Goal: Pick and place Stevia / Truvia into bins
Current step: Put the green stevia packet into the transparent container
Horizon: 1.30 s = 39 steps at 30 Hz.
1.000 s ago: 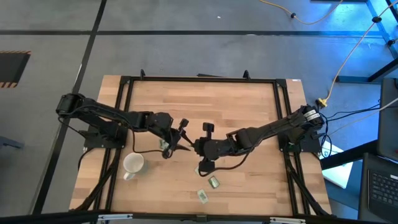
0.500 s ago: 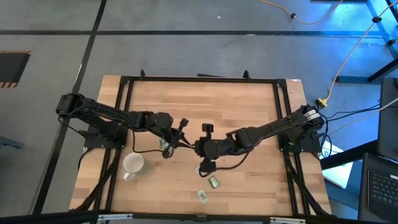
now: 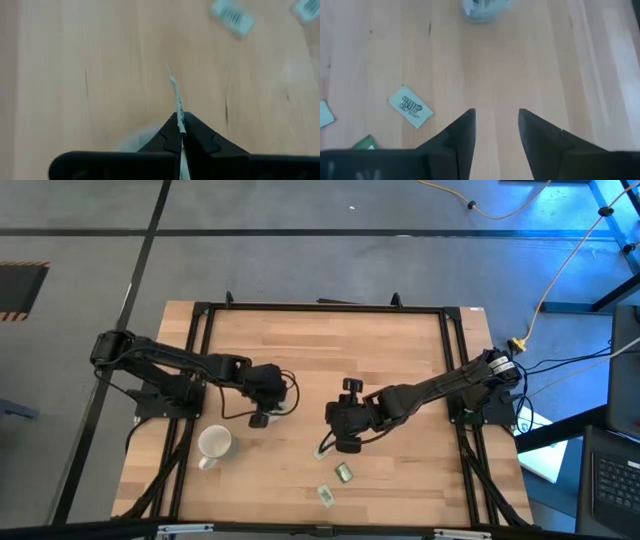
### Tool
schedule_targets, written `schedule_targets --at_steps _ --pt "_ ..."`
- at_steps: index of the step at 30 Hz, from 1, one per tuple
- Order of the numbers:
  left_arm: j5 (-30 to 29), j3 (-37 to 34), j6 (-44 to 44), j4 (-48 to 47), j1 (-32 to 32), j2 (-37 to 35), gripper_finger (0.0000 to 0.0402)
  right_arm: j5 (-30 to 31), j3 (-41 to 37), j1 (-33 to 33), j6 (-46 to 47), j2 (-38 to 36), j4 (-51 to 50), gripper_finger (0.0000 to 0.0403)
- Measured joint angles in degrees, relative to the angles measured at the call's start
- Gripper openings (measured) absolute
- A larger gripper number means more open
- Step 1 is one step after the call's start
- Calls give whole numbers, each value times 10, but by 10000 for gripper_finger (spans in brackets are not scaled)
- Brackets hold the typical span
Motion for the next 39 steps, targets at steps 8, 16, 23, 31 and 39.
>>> schedule_targets --at_steps 8,16,23,31,39 --pt "4 1 -53 -74 10 0 6 -3 -64 -6 -2 1 72 152" --pt "6 31 -40 -104 9 -31 5 -5 -91 -15 15 1 81 152" --pt "2 37 -39 -175 -9 -34 5 -6 -92 -15 16 1 83 152" --pt "-54 26 -35 -193 -37 -29 5 -6 -92 -15 15 1 115 152" --pt "-73 25 13 -193 -57 -25 4 -6 -92 -15 16 1 127 152"
